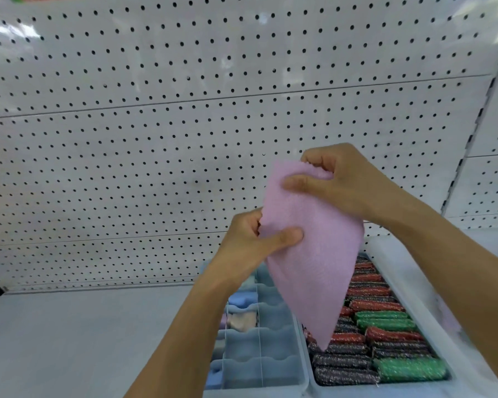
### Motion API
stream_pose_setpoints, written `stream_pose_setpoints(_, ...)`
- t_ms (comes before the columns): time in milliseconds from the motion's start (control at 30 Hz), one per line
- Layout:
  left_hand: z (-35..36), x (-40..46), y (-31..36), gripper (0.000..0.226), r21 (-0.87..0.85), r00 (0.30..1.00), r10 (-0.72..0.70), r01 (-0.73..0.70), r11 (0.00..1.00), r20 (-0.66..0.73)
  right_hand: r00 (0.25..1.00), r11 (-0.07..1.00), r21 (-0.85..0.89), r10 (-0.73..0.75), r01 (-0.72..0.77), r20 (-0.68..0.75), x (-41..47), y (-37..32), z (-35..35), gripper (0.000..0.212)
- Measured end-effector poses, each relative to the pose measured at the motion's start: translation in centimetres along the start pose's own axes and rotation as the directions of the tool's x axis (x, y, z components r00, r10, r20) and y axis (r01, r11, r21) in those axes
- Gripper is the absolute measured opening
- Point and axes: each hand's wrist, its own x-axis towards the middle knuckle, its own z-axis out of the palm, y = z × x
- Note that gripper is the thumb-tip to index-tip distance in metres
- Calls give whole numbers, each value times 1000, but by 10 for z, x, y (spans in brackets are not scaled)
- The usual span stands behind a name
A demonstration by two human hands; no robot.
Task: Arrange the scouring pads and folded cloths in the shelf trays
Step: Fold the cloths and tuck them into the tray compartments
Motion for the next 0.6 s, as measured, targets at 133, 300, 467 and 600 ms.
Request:
stream_pose_setpoints(133,-14,-10,-27,52,149,974,-191,172,974,125,995,999,34,28,-25,-95,1,-3,-20,47)
stream_pose_setpoints(300,-34,-19,-56,54,-54,971,-237,235,970,-20,951,985,125,147,-117,-273,-7,16,-32,37)
stream_pose_setpoints(467,-27,-16,-53,42,-492,934,-292,160,856,-205,824,902,342,396,-265,-406,-23,41,-14,16)
stream_pose_setpoints(600,-17,-11,-50,34,-321,783,-296,130,938,-547,737,857,418,488,-303,-468,-37,57,8,29)
